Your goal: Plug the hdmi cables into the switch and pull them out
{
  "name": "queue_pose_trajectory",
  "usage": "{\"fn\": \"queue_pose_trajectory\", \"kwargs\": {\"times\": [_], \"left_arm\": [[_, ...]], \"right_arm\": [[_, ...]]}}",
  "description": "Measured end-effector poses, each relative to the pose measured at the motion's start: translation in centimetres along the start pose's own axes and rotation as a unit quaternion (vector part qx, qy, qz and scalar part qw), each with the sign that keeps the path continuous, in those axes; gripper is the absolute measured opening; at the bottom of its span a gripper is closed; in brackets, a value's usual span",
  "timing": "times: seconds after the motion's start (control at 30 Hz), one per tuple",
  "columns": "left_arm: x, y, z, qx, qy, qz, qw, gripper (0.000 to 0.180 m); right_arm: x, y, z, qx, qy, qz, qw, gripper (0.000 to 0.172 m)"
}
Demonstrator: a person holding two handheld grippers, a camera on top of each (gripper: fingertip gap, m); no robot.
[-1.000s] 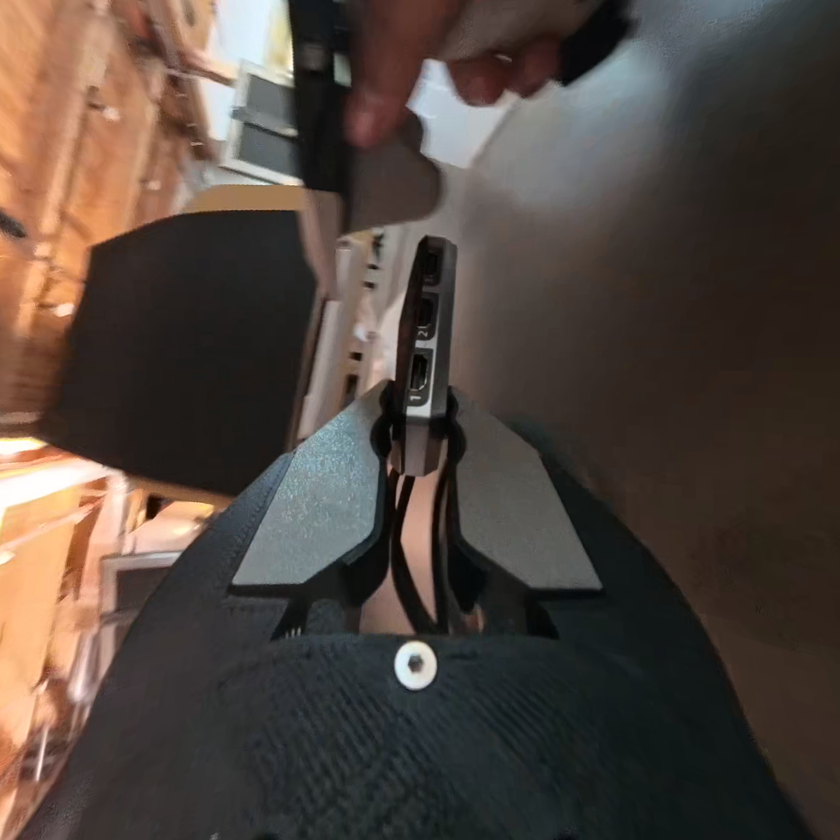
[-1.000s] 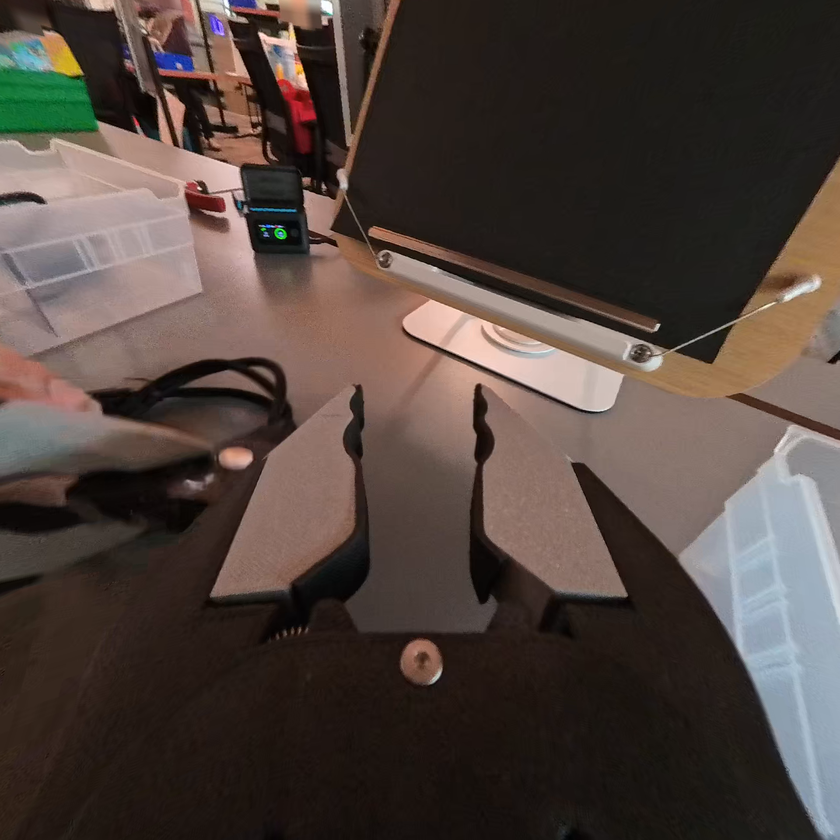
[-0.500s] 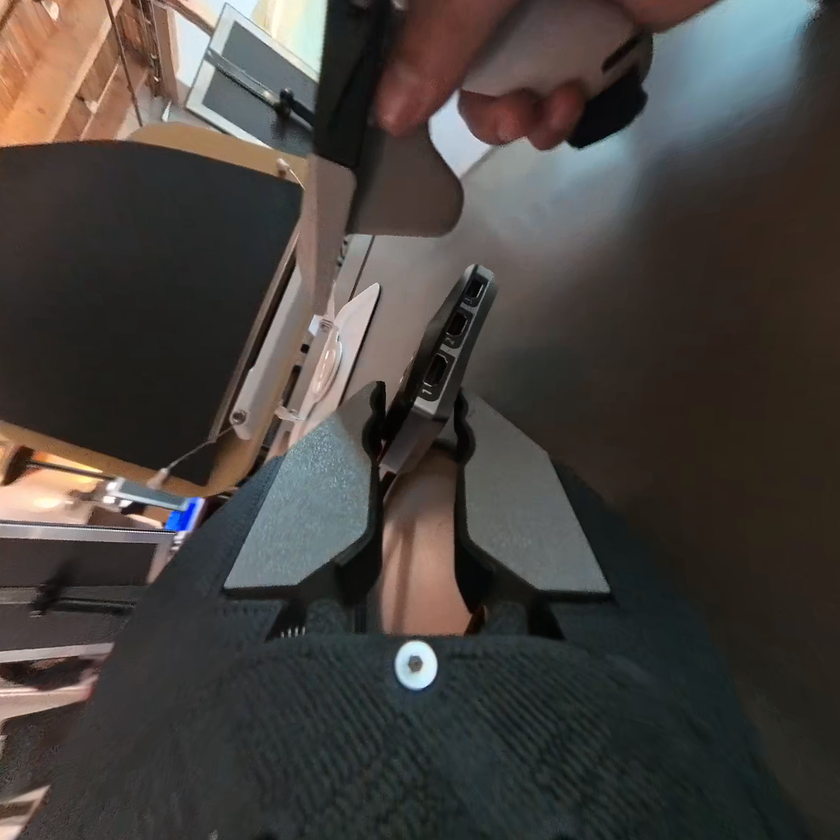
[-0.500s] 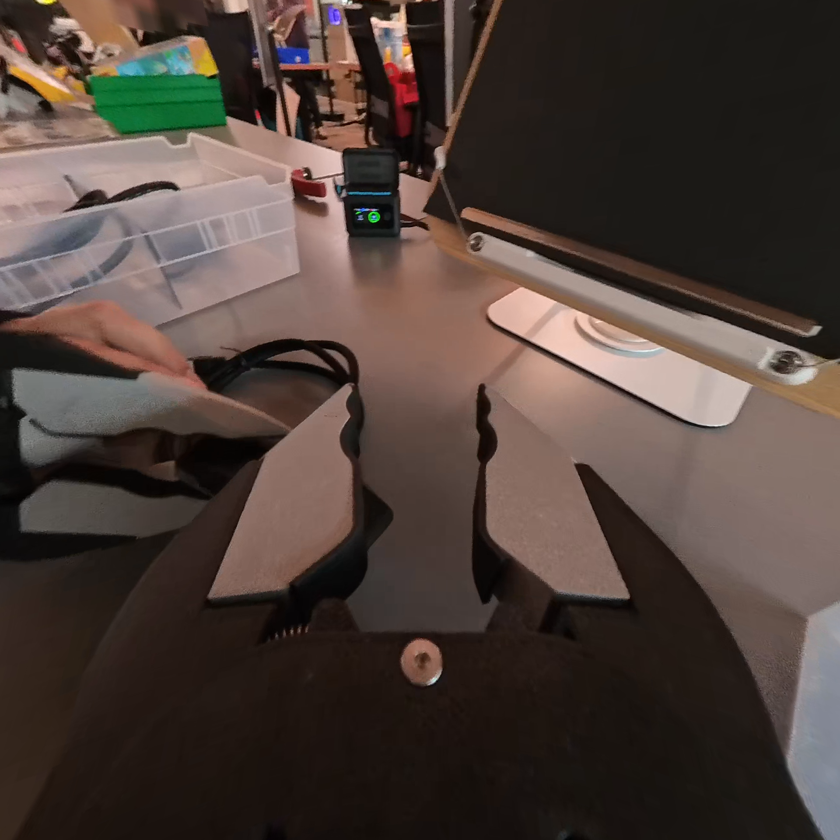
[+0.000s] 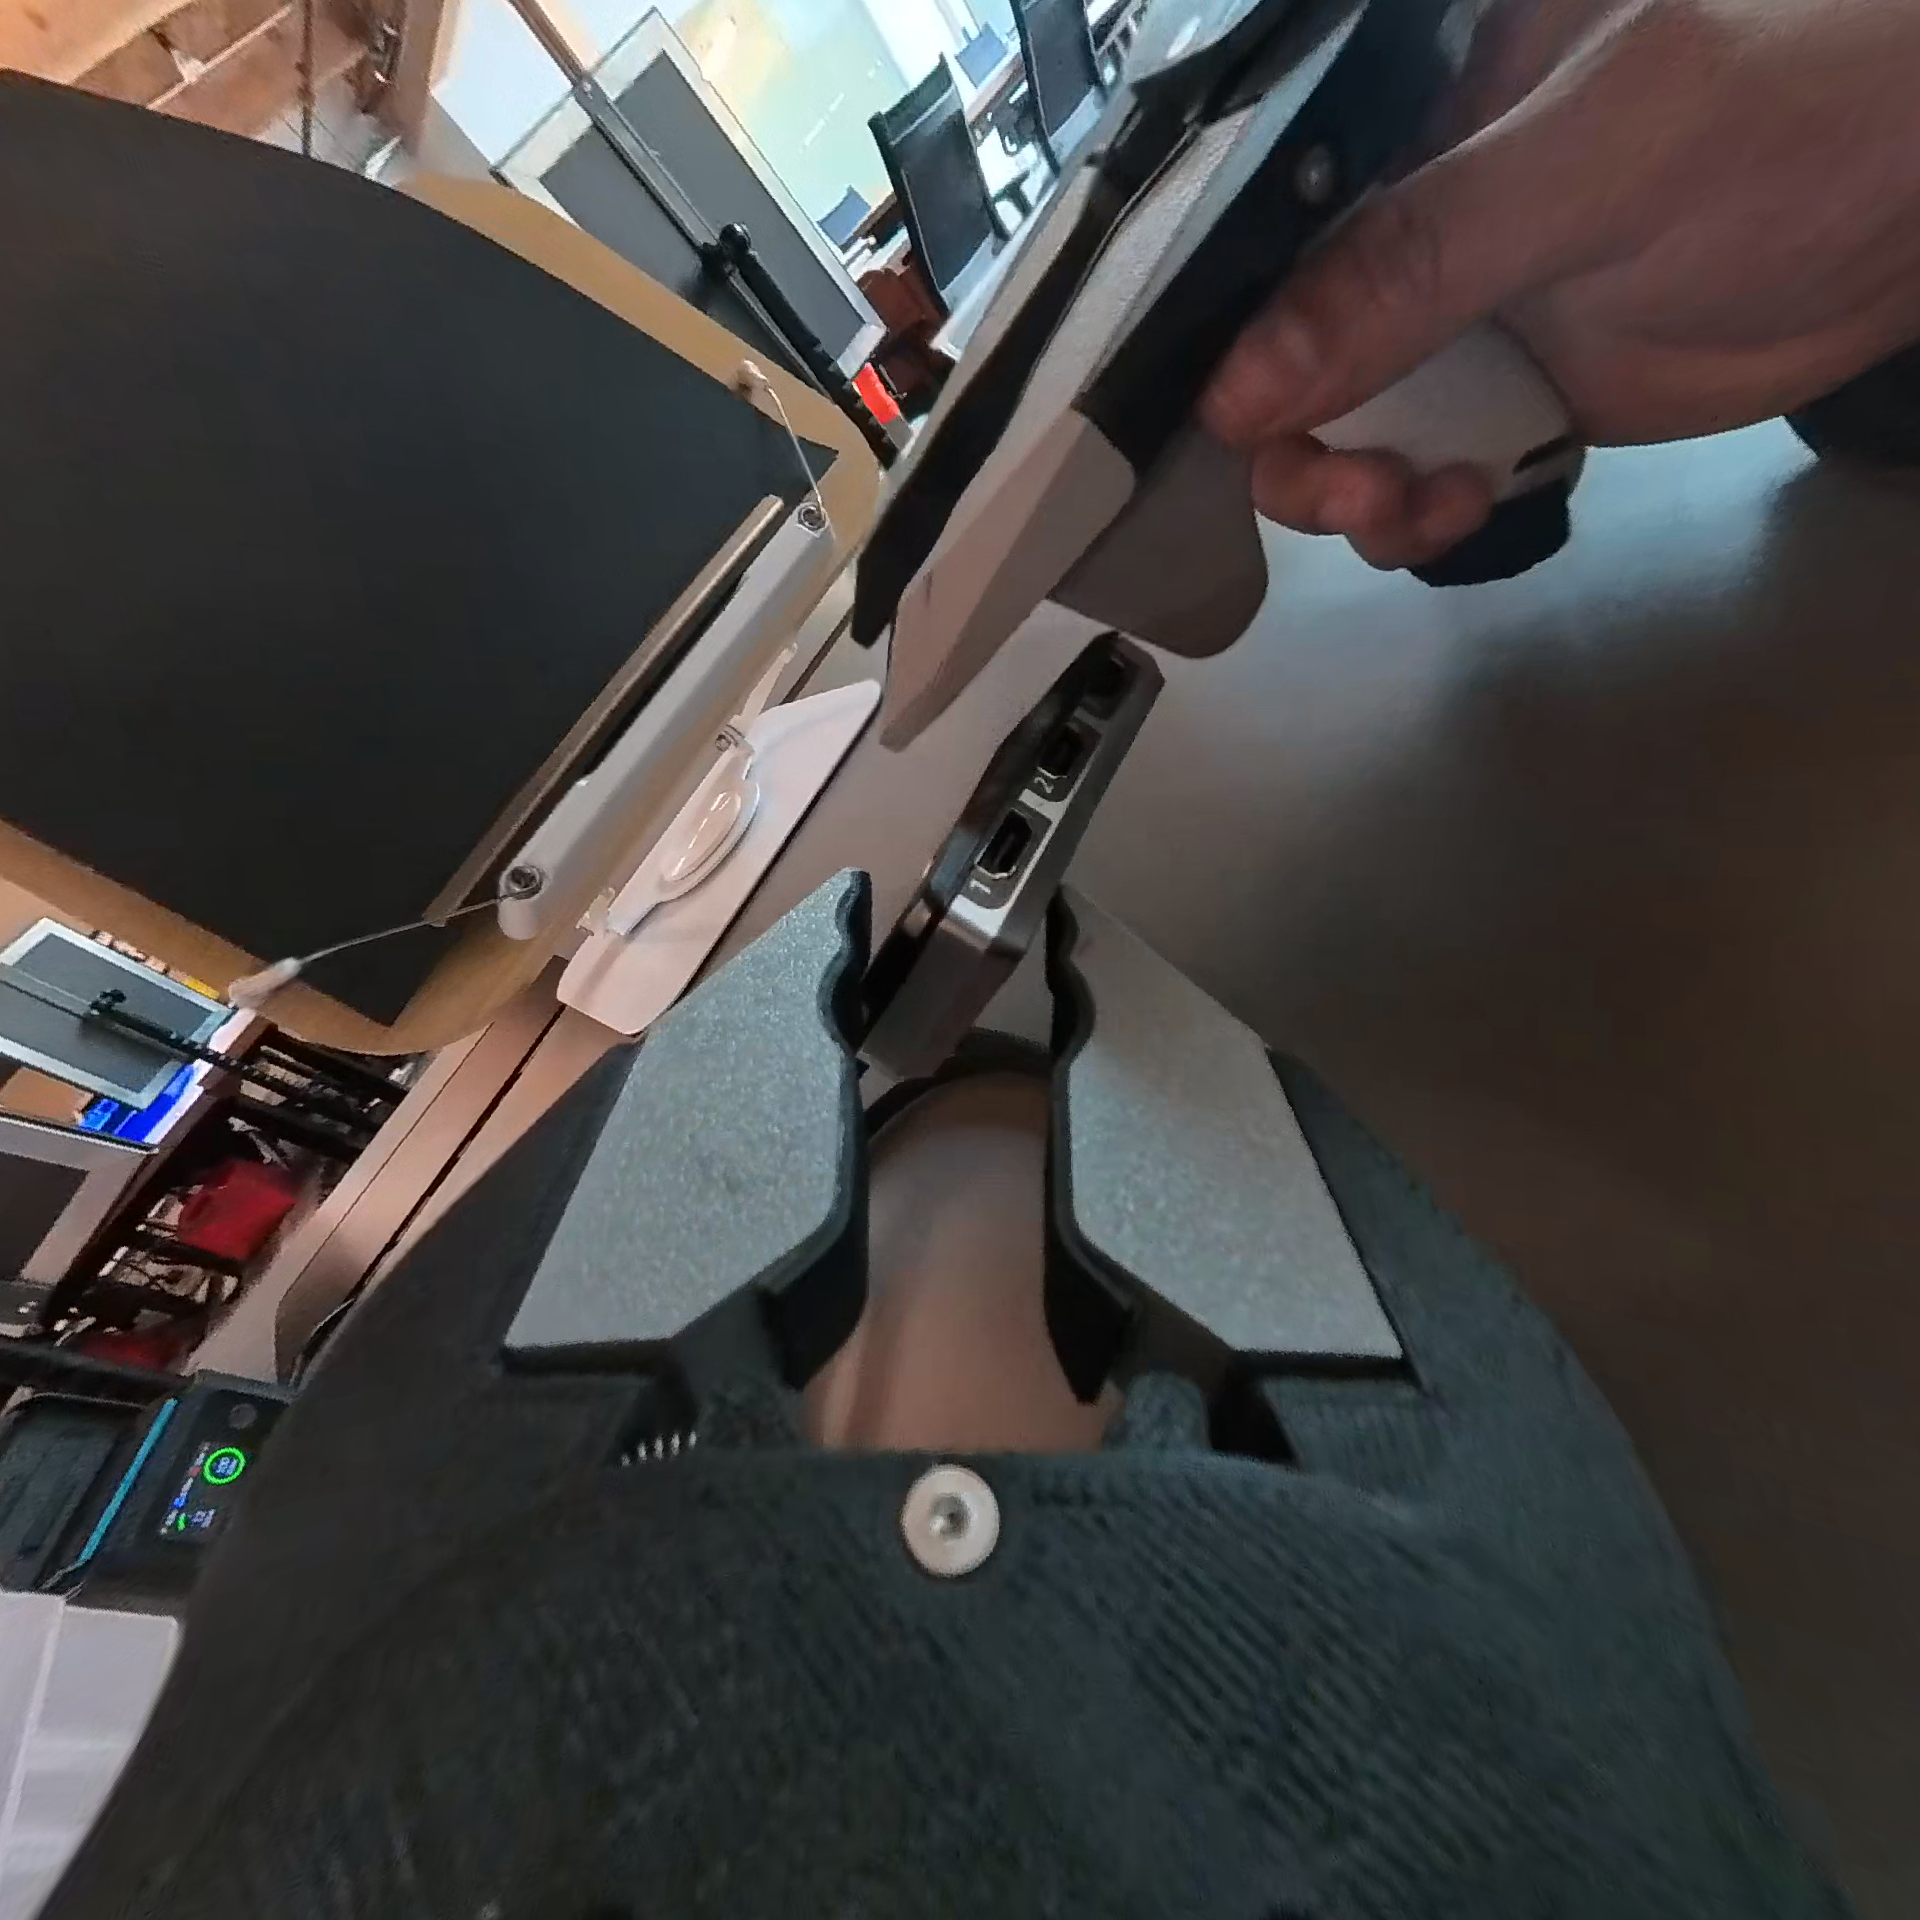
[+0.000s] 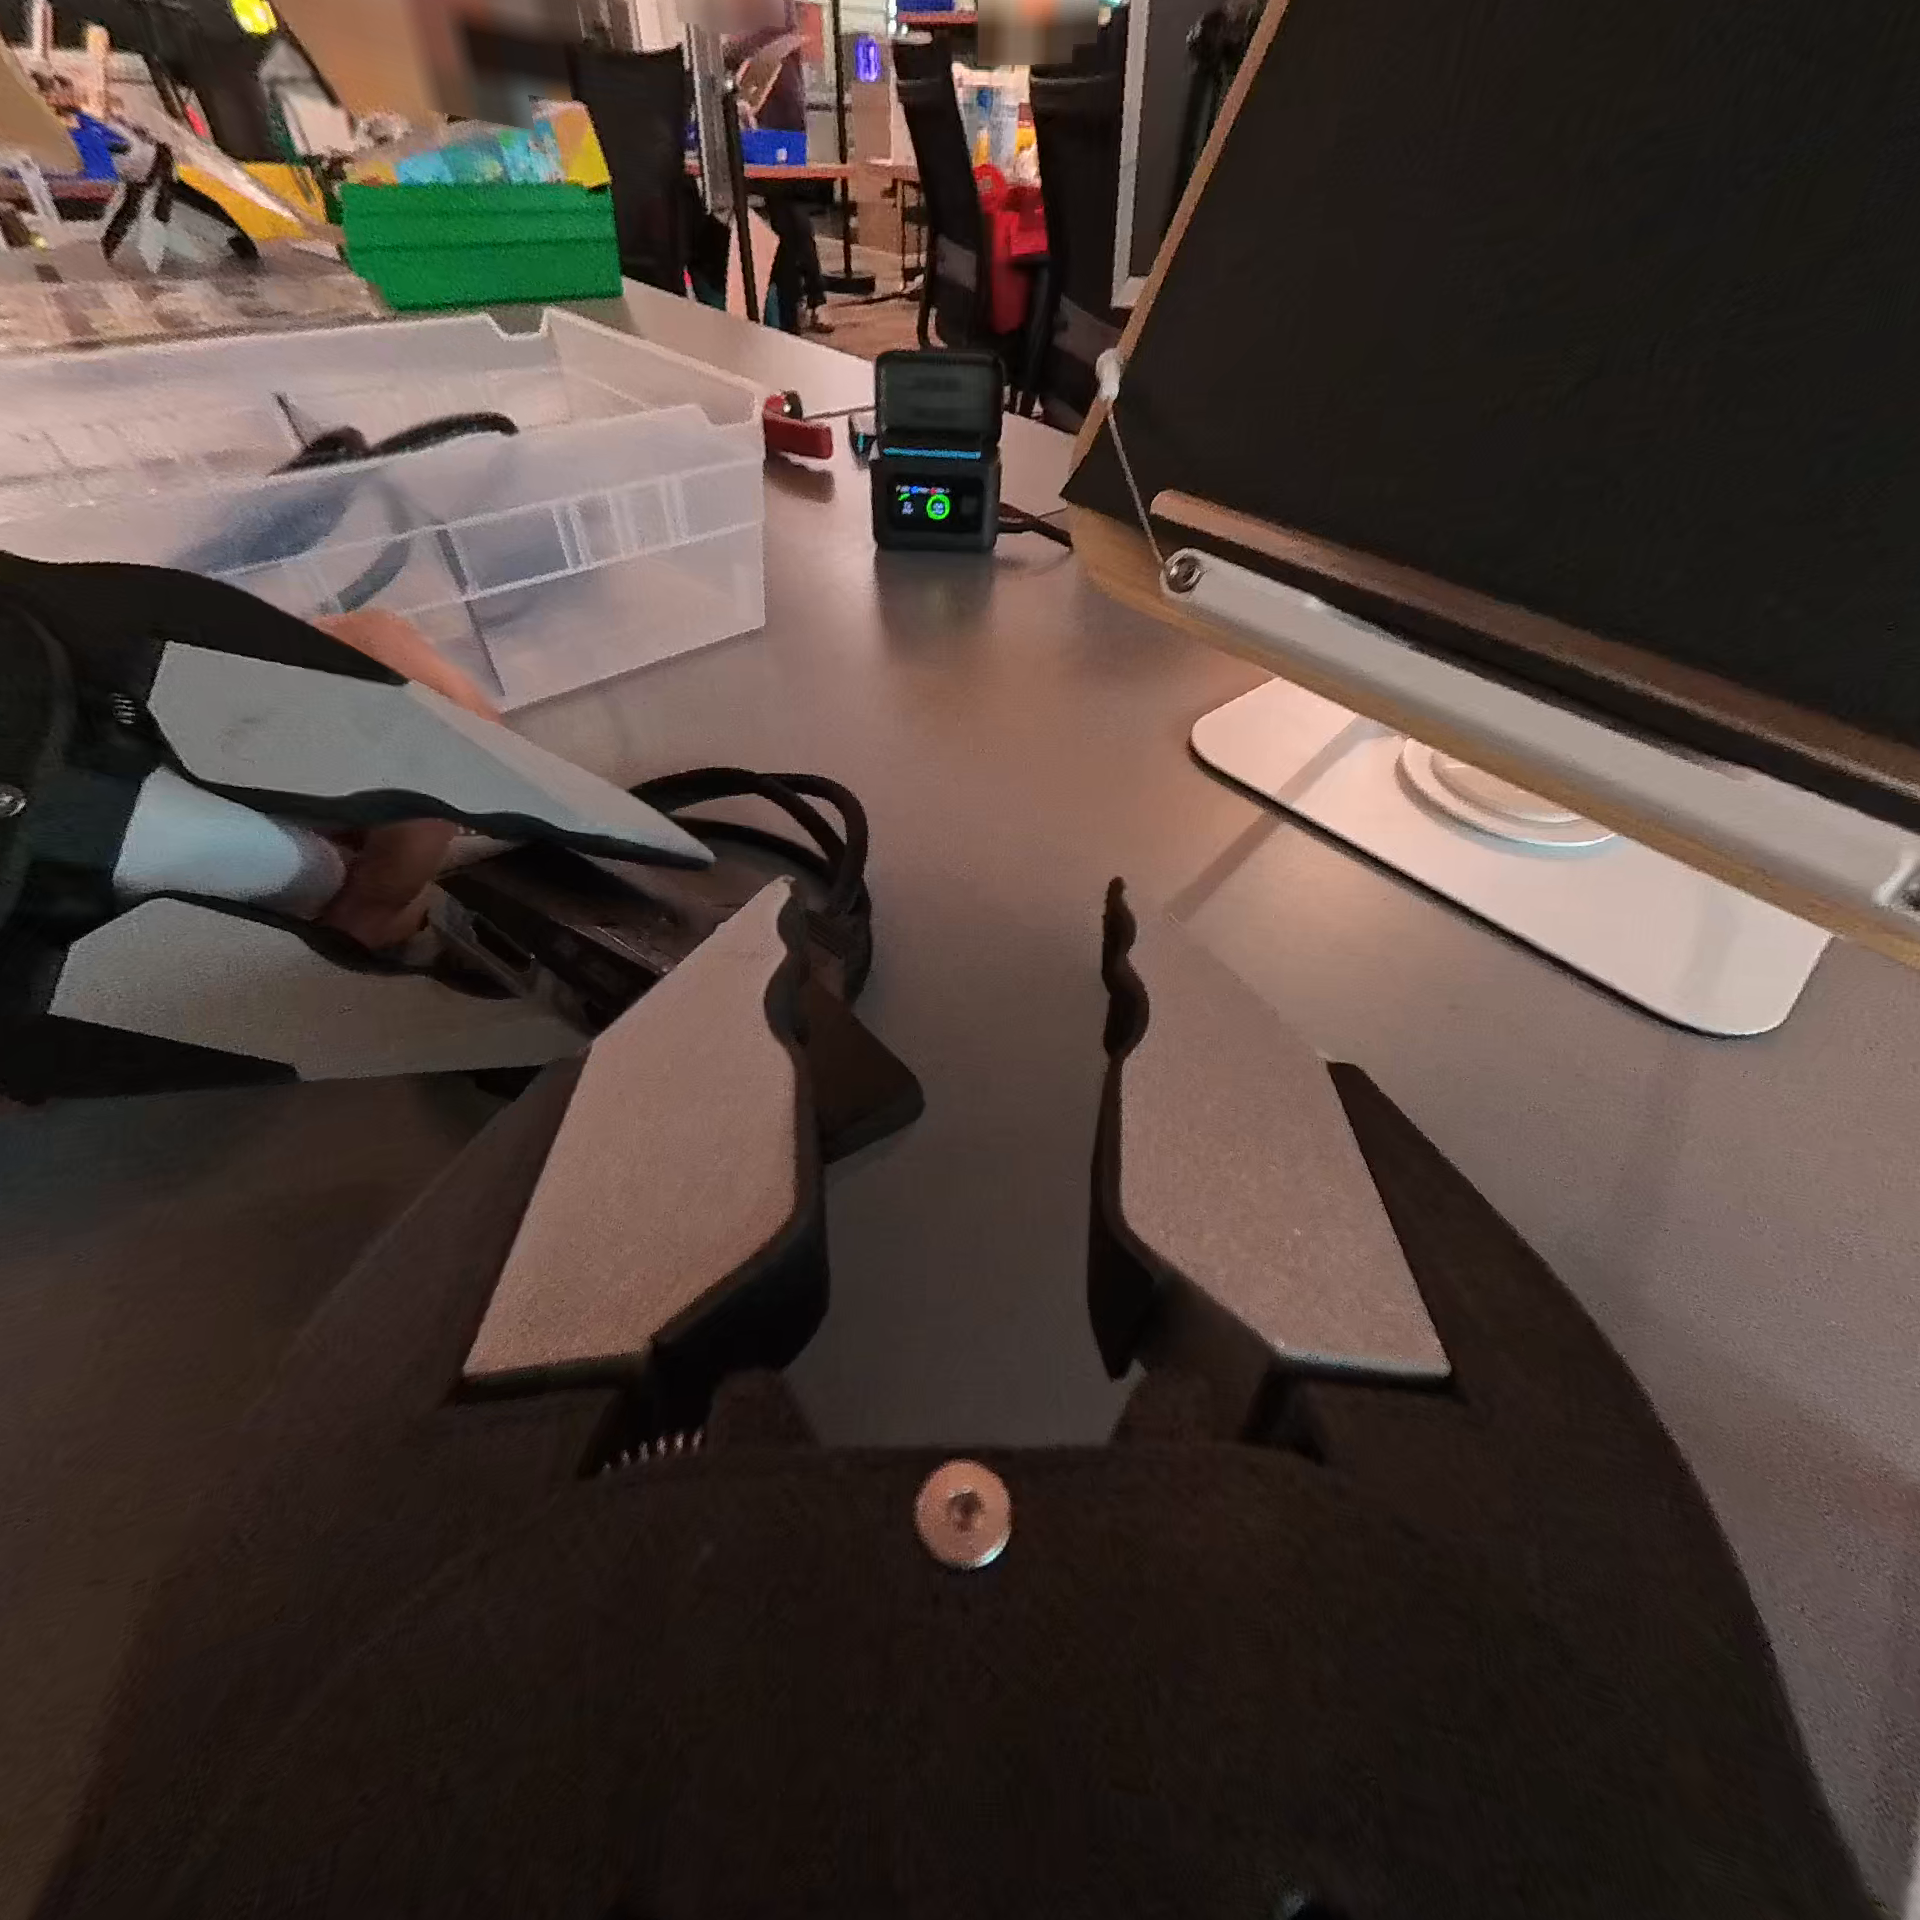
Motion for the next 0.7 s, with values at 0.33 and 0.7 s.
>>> {"fn": "queue_pose_trajectory", "kwargs": {"times": [0.33, 0.7], "left_arm": [[-0.3, -1.1, 0.9, -0.038, 0.052, 0.075, 0.995, 0.032], [1.6, -2.7, 2.8, -0.129, 0.052, 0.162, 0.977, 0.011]], "right_arm": [[-1.7, 0.8, -0.1, 0.02, 0.053, -0.015, 0.998, 0.05], [-2.7, 1.3, 0.0, 0.038, 0.084, -0.015, 0.996, 0.044]]}}
Point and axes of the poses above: each gripper's, where its closed fingertips meet, z back along the fingers, y out of its underside, x = y × z across the jaws, the point moved 3 cm from there along z, back along the fingers, and after that the axes turned 2 degrees about y, right-handed, at the moved point
